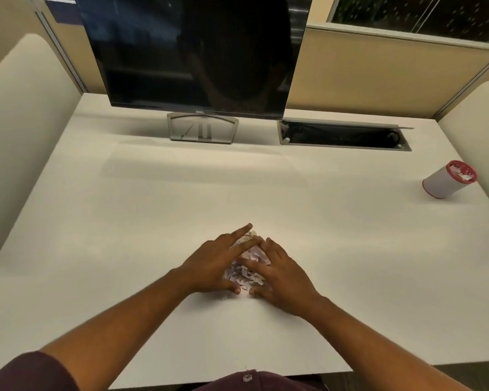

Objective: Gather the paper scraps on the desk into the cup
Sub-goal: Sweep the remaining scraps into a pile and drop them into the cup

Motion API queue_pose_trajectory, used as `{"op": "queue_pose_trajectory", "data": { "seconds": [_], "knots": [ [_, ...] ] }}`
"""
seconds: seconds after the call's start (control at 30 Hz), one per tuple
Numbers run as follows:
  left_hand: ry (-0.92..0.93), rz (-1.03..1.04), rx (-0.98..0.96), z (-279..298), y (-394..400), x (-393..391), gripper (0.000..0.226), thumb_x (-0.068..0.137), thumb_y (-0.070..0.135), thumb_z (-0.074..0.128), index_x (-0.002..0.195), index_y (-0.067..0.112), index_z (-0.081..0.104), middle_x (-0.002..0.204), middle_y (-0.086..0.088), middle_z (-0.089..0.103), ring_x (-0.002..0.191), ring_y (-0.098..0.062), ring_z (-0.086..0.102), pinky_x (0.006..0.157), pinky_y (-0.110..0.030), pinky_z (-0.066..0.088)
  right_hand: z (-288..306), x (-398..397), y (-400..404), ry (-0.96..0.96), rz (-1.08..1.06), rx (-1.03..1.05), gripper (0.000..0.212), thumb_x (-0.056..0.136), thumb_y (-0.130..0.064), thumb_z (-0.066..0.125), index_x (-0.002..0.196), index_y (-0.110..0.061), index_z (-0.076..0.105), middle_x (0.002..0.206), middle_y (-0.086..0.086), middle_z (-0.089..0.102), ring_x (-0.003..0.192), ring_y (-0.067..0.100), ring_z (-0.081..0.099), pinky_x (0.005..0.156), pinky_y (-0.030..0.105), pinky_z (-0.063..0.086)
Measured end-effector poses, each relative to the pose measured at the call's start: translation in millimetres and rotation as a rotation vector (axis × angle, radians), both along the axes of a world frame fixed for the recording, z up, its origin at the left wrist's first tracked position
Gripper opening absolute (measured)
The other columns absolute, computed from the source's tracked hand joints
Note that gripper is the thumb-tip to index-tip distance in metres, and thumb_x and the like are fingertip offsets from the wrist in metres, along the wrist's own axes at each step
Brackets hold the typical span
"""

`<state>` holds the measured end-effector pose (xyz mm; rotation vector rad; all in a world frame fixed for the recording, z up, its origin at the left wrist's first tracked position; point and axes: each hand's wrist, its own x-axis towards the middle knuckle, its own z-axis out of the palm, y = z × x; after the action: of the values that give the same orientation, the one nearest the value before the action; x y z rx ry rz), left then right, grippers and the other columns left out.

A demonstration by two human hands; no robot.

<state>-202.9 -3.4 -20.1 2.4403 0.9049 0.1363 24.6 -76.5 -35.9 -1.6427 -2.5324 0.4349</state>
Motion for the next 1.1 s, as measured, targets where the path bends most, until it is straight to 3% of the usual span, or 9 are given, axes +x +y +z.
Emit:
{"op": "queue_pose_trajectory", "data": {
  "seconds": [0.1,0.23,0.37,0.6,0.73,0.83,0.93,1.03,1.1],
  "knots": [
    [0.151,-0.014,0.043,0,-1,19,0.121,0.068,0.048,0.084,0.155,0.045,0.001,0.167,0.013,-0.002,0.144,-0.019,0.028,0.108,-0.04,0.039,4,-6,-1,-0.073,-0.02,0.043,0.059,0.088,-0.047,0.07,0.142,-0.048,0.045,0.159,0.002,0.037,0.145,0.027,0.037,0.086,0.032,0.057],
    [0.143,0.085,-0.047,2,3,32,0.095,0.077,0.032,0.08,0.154,0.037,0.026,0.159,0.008,0.028,0.135,-0.021,0.036,0.103,-0.04,0.045,6,-5,0,-0.088,-0.036,0.108,0.039,0.093,-0.042,0.067,0.131,-0.044,0.056,0.148,-0.003,0.05,0.132,0.023,0.051,0.061,0.027,0.052],
    [0.065,0.211,-0.069,-1,0,36,0.075,0.077,0.018,0.078,0.145,0.027,0.047,0.142,0.006,0.049,0.126,-0.016,0.043,0.101,-0.031,0.044,7,3,1,-0.04,-0.054,0.09,0.059,0.085,-0.026,0.078,0.136,-0.04,0.054,0.149,-0.005,0.051,0.128,0.022,0.053,0.068,0.029,0.056],
    [-0.005,0.397,-0.05,0,-8,44,0.018,0.083,0.009,0.062,0.097,0.012,0.073,0.097,-0.003,0.061,0.09,-0.021,0.06,0.076,-0.037,0.049,6,10,12,0.097,-0.104,0.058,0.04,0.089,-0.017,0.07,0.128,-0.024,0.067,0.13,-0.001,0.067,0.111,0.024,0.064,0.083,0.033,0.057],
    [0.016,0.444,-0.074,3,-7,48,0.019,0.075,0.001,0.062,0.086,0.013,0.073,0.087,-0.002,0.06,0.08,-0.021,0.06,0.07,-0.037,0.05,11,10,26,0.221,-0.291,-0.058,0.037,0.086,-0.007,0.068,0.117,-0.026,0.076,0.122,-0.006,0.073,0.11,0.014,0.068,0.089,0.02,0.051],
    [0.008,0.463,-0.085,4,-3,49,0.014,0.072,0.005,0.068,0.082,0.014,0.072,0.082,-0.002,0.062,0.078,-0.02,0.06,0.068,-0.034,0.048,16,14,30,0.421,-0.464,-0.109,0.032,0.082,-0.002,0.073,0.102,-0.025,0.082,0.1,-0.013,0.079,0.092,0.001,0.072,0.078,0.012,0.05],
    [-0.062,0.544,-0.101,5,-2,47,0.01,0.072,0.007,0.062,0.075,0.01,0.07,0.075,-0.004,0.065,0.074,-0.023,0.06,0.066,-0.038,0.048,18,22,30,0.619,-0.581,-0.171,0.02,0.081,-0.011,0.082,0.096,-0.024,0.083,0.064,-0.03,0.067,0.062,-0.01,0.063,0.059,0.004,0.041],
    [-0.206,0.649,-0.146,5,0,49,0.02,0.07,-0.003,0.059,0.077,0.007,0.075,0.075,-0.007,0.073,0.075,-0.024,0.065,0.067,-0.038,0.052,23,30,32,0.899,-0.718,-0.334,0.015,0.079,-0.017,0.086,0.093,-0.023,0.084,0.081,-0.016,0.078,0.076,-0.002,0.072,0.068,0.015,0.051],
    [-0.293,0.721,-0.194,9,1,55,0.029,0.068,-0.008,0.066,0.088,0.009,0.079,0.085,-0.004,0.077,0.079,-0.017,0.067,0.07,-0.027,0.052,26,36,33,1.103,-0.796,-0.441,0.019,0.074,-0.019,0.088,0.092,-0.021,0.084,0.093,0.0,0.081,0.089,0.014,0.076,0.073,0.026,0.057]
  ]
}}
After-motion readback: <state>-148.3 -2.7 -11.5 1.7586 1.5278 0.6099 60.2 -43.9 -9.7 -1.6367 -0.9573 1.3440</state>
